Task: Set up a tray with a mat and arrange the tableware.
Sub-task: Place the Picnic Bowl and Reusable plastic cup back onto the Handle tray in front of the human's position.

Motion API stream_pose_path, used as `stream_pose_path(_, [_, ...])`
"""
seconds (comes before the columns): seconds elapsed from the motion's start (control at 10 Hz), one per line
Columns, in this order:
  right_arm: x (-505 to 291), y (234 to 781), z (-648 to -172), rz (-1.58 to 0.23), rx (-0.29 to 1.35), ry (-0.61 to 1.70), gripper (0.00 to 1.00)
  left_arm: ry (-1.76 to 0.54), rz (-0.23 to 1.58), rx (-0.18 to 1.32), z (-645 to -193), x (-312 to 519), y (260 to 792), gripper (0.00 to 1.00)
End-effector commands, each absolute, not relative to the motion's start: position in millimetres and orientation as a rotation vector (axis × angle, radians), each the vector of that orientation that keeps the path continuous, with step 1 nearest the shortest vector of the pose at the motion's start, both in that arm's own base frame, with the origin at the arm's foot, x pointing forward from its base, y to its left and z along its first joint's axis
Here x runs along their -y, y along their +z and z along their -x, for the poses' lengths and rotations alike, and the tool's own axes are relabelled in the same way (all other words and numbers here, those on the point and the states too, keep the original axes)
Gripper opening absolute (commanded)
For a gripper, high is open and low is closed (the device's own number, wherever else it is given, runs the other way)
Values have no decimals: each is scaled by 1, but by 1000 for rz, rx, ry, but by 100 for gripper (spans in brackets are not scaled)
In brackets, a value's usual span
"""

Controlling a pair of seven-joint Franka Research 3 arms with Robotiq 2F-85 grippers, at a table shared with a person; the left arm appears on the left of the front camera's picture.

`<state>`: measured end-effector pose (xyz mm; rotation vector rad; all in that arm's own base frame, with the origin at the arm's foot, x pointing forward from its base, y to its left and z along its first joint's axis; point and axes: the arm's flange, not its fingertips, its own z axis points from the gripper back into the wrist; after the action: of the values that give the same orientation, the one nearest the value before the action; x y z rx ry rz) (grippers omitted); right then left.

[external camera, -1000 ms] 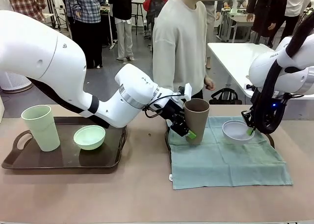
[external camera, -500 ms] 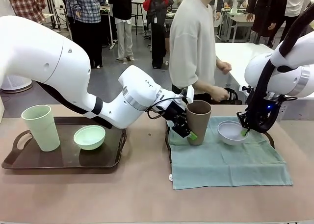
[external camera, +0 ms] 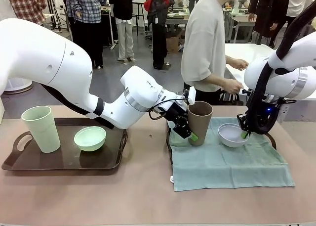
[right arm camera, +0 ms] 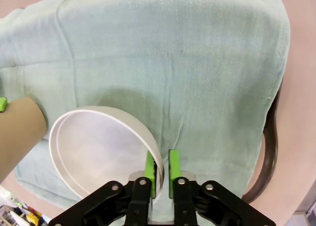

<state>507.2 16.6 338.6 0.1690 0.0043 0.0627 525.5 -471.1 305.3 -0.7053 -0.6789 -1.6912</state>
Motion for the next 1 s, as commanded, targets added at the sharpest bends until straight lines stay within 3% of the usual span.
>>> stream_pose_path(0.0, [-15, 337, -510, -172, 2, 70, 55, -1690, 688, 667, -525, 471, 307, 100])
stream_pose_path(0.1, [-15, 342, -506, -154, 10, 66, 89, -1691, 670, 650, -523, 470, 309, 100])
stream_pose_path(0.2, [-13, 351, -502, -145, 19, 59, 75, -1692, 666, 626, -522, 466, 311, 100])
stream_pose_path(0.3, [-10, 362, -494, -137, 24, 61, 100, -1666, 683, 590, -522, 461, 314, 100])
stream_pose_path(0.4, [-6, 374, -487, -133, 36, 55, 95, -1641, 698, 567, -522, 454, 318, 100])
stream_pose_path(0.5, [-2, 387, -478, -127, 53, 57, 100, -1570, 687, 530, -520, 444, 322, 100])
stream_pose_path(0.7, [0, 404, -464, -116, 61, 52, 100, -1489, 680, 478, -520, 427, 336, 100])
stream_pose_path(0.9, [-3, 437, -441, -73, 68, 72, 100, -1491, 569, 315, -505, 402, 370, 100])
